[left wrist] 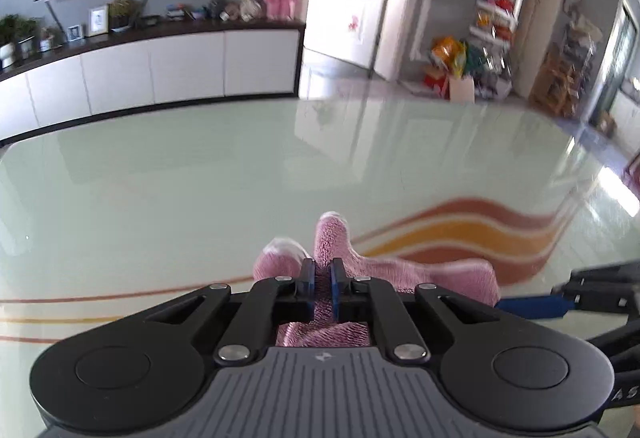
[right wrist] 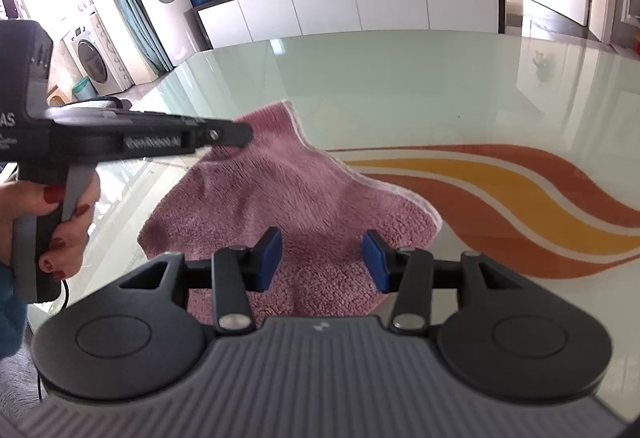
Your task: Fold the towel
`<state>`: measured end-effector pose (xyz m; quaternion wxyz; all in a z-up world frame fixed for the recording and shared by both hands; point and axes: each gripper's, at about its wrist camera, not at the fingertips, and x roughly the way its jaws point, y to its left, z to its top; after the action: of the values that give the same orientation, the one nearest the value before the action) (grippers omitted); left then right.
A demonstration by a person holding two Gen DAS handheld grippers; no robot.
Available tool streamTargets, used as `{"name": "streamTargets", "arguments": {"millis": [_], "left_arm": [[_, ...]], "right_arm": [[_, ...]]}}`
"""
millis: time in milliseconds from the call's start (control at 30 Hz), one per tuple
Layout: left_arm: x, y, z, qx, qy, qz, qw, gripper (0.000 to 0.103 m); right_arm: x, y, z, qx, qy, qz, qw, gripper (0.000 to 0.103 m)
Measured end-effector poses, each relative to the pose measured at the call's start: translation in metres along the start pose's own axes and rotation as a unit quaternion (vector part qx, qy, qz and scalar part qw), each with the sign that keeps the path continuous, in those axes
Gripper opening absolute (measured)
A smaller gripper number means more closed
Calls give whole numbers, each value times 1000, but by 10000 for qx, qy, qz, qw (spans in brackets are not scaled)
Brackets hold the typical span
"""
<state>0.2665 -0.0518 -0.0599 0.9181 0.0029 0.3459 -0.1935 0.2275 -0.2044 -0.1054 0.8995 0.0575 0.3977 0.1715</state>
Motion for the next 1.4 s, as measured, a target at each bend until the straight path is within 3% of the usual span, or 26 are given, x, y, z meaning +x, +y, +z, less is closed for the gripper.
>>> {"name": "streamTargets", "arguments": {"millis": [233,333,467,600,700,833,1000,1167,1200,1267,1300,1400], "left_arm": [[32,-3,-10,34,497,506,9975,10],[35,-8,-11,209,422,618,9970,12],[24,1,-5,-84,374,681,9969,19],[-6,1,-7,114,236,868,9959,23],[-25,1,-13,168,305,817,9961,30],[-36,8,-26,32,483,671,9966,33],[-35,14,-46,-201,659,606,9958,33],[-29,22,-50,-504,714,551,9946,34],[-28,22,-52,-536,738,538,9944,33],[-27,22,-55,-577,793,506,9939,33],[-27,24,-56,-584,822,488,9937,33],[-30,23,-59,-640,910,402,9930,33]], "right_arm": [[17,3,-4,-34,207,-106,9997,45],[22,7,-5,-169,258,-197,9993,45],[22,8,-5,-195,239,-258,9992,46],[17,8,-8,-102,138,-307,9994,46],[9,6,-9,76,85,-297,9995,50],[-10,1,-11,404,108,-267,9988,66],[-22,0,-16,482,462,-235,9975,73],[-12,-9,-23,949,958,281,9905,73],[-6,-12,-26,1055,1078,359,9879,71],[1,-13,-29,1184,1186,570,9842,56],[4,-13,-31,1233,1216,685,9825,38],[5,-17,-30,1165,1180,715,9836,31]]}}
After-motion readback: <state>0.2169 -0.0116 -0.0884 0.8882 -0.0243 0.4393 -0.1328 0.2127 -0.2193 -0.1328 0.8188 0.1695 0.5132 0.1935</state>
